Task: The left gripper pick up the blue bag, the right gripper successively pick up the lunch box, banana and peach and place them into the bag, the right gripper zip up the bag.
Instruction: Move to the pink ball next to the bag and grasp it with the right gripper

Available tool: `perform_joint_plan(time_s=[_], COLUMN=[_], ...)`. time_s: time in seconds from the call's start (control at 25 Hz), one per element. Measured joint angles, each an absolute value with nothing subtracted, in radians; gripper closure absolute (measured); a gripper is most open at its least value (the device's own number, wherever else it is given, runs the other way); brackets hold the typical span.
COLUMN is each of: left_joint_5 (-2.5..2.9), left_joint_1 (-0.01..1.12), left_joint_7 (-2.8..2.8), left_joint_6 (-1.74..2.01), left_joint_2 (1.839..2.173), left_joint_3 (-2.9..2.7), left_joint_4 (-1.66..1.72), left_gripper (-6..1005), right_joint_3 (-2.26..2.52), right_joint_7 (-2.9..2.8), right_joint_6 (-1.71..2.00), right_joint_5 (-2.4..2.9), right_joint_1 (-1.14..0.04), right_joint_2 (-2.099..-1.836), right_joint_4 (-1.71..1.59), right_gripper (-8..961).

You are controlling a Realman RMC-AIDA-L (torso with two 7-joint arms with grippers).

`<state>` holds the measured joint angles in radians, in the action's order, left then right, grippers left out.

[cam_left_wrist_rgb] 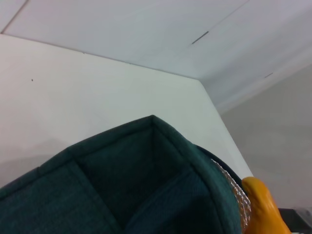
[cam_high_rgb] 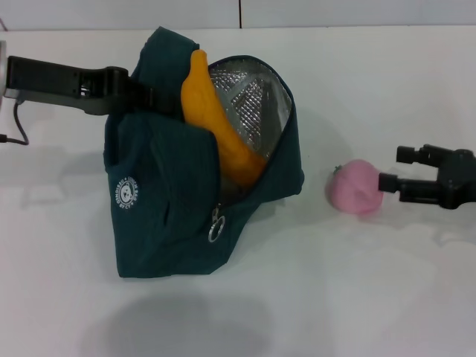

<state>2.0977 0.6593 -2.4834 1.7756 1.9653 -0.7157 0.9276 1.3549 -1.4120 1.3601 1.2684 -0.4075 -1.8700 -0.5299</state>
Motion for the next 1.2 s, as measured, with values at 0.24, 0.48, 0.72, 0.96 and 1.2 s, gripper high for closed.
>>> perform_joint_plan(time_s=[0.24, 0.48, 0.72, 0.96, 1.2], left_joint_5=[2.1, 2.1, 2.103, 2.103, 2.104], left_joint_1=[0.66, 0.664, 0.668, 0.67, 0.671], left_joint_7=[-2.479, -2.479, -2.476, -2.476, -2.476], left_joint_6=[1.779, 1.779, 1.779, 1.779, 1.779], left_joint_2=[1.969, 1.967, 1.966, 1.966, 1.965], left_joint_3=[-0.719, -0.719, -0.721, -0.721, -0.721], left_joint_4=[0.926, 0.926, 0.926, 0.926, 0.926], left_gripper=[970, 971, 970, 970, 971], right_joint_3=[1.282, 1.281, 1.285, 1.284, 1.286], right_joint_7=[-1.404, -1.396, -1.395, -1.395, -1.393], right_joint_6=[1.235, 1.211, 1.173, 1.158, 1.158], right_joint_5=[1.466, 1.483, 1.531, 1.579, 1.585], right_joint_1=[-0.415, -0.421, -0.434, -0.449, -0.435], right_joint_2=[-1.937, -1.955, -1.971, -1.987, -1.988], right_joint_4=[-0.585, -0.608, -0.606, -0.612, -0.645], right_gripper=[116, 129, 141, 154, 297])
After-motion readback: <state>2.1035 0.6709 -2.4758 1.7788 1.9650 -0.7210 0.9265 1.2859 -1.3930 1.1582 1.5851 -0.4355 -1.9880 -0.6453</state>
